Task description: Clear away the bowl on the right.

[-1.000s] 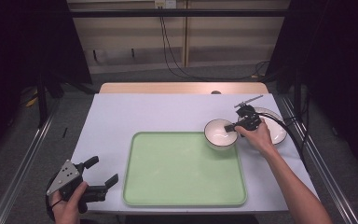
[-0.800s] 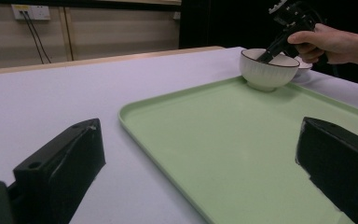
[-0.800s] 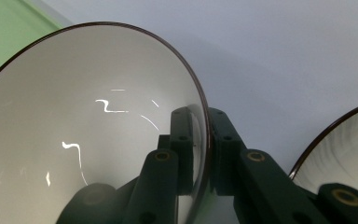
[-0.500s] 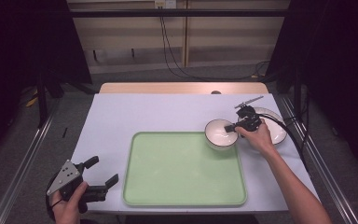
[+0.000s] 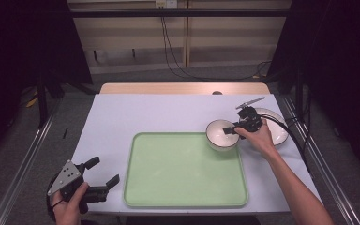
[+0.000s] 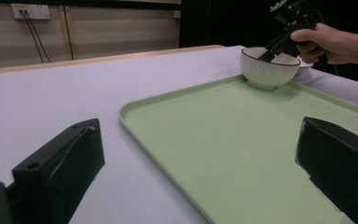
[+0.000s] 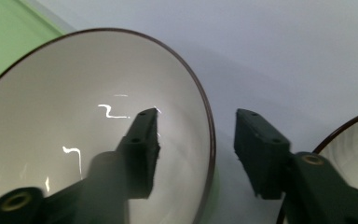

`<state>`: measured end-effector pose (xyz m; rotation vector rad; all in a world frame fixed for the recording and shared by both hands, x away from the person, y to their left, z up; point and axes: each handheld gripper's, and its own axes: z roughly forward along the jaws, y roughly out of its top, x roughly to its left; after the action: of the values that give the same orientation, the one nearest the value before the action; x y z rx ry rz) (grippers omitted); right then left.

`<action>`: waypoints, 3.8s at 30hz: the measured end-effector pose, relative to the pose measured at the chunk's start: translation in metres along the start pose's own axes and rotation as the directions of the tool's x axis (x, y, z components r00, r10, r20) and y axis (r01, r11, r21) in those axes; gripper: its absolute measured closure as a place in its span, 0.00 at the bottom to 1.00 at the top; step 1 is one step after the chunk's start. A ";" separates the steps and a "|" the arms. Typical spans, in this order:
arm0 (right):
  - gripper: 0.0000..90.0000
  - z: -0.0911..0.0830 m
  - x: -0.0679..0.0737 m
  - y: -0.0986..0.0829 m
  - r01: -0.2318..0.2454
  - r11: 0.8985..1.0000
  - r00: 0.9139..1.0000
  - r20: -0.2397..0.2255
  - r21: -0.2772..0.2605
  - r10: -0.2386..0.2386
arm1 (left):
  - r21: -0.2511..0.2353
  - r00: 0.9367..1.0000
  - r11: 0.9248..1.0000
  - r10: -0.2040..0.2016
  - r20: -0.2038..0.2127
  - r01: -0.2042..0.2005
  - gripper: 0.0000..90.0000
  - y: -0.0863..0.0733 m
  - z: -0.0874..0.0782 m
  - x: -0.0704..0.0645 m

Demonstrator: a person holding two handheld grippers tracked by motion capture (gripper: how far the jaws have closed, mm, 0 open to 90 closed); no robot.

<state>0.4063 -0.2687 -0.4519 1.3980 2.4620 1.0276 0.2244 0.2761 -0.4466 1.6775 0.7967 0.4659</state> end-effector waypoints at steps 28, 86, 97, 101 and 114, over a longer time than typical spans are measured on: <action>0.02 -0.022 0.002 -0.003 0.000 0.977 0.995 0.093 -0.211 0.020 | -0.016 1.000 1.000 -0.011 -0.007 0.011 0.01 0.000 -0.004 0.001; 0.03 -0.093 0.044 -0.094 0.084 0.905 0.971 0.236 -0.416 0.019 | -0.015 1.000 1.000 -0.008 -0.016 0.008 0.01 0.000 -0.004 0.000; 0.02 -0.110 0.058 -0.114 0.059 0.897 0.982 0.185 -0.438 0.025 | -0.014 1.000 1.000 -0.003 -0.015 0.003 0.01 0.001 -0.004 -0.001; 0.03 -0.114 0.061 -0.119 0.065 0.897 0.983 0.184 -0.437 0.018 | -0.016 1.000 1.000 -0.006 -0.018 0.006 0.01 0.001 -0.004 0.000; 0.02 -0.123 0.073 -0.146 0.068 0.901 0.988 0.153 -0.429 -0.001 | -0.018 1.000 1.000 -0.007 -0.016 0.007 0.01 0.001 -0.004 -0.001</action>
<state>0.2094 -0.3208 -0.4331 1.2273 1.9799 1.3085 0.2215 0.2784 -0.4446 1.6553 0.8077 0.4813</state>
